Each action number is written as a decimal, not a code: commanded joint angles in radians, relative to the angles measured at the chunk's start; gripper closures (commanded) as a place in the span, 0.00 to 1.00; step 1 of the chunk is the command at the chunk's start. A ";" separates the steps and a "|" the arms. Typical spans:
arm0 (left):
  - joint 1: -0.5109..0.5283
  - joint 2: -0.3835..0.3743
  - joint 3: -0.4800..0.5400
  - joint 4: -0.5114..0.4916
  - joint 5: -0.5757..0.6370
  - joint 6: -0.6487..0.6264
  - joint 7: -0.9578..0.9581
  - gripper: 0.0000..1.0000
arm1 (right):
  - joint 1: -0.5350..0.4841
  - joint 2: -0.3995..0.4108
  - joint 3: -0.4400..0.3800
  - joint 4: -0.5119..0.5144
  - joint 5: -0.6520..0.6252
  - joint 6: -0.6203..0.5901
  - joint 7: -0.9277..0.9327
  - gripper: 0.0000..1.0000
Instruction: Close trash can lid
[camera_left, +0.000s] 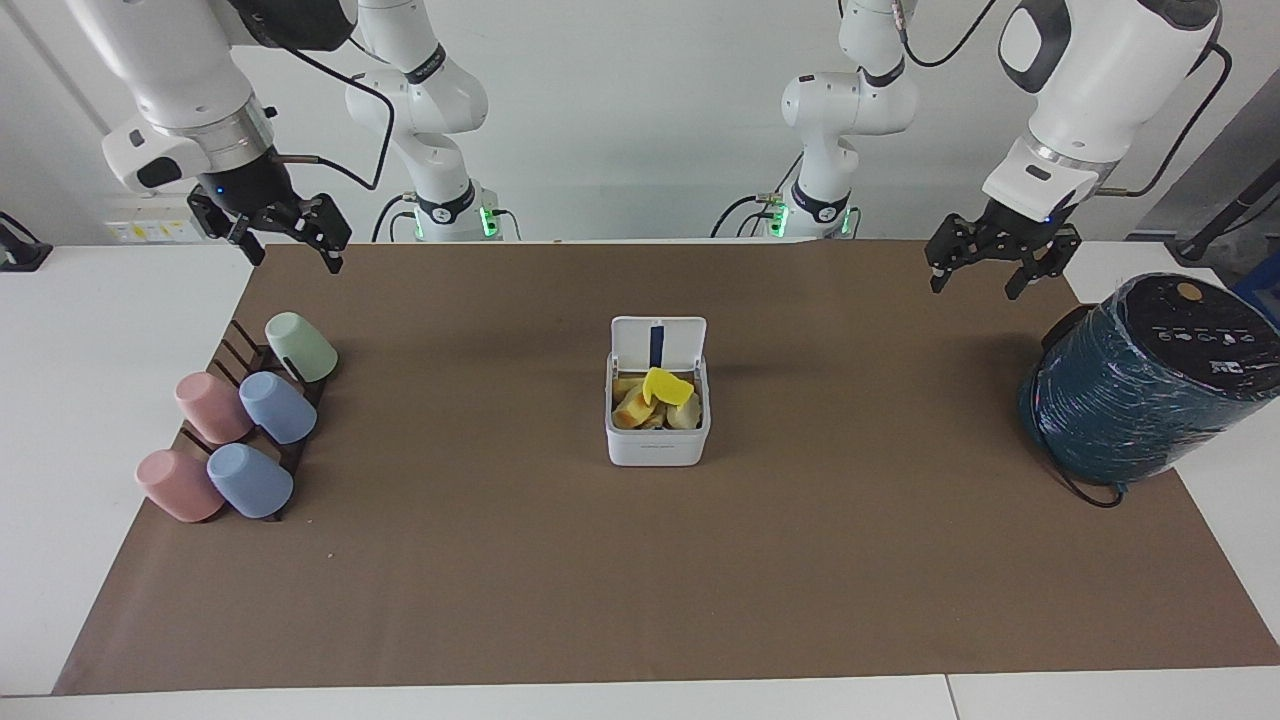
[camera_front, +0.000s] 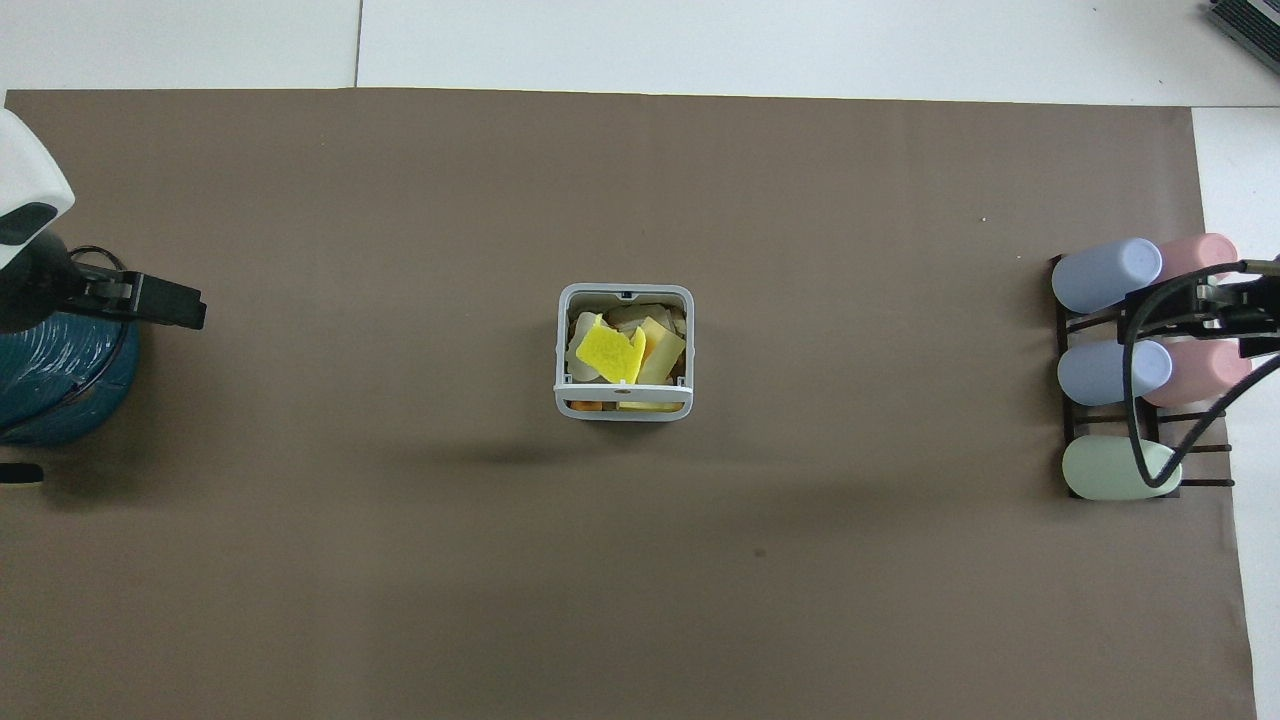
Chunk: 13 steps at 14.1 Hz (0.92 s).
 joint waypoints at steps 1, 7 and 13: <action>-0.002 -0.028 0.005 -0.033 0.012 0.019 -0.001 0.00 | -0.002 -0.019 0.000 -0.022 0.015 0.004 -0.023 0.00; -0.015 -0.028 0.002 -0.033 0.010 0.008 -0.004 0.00 | -0.002 -0.019 -0.001 -0.022 0.017 0.004 -0.023 0.00; -0.090 -0.032 0.000 -0.051 0.012 0.050 -0.015 0.00 | -0.002 -0.019 0.000 -0.022 0.017 0.004 -0.023 0.00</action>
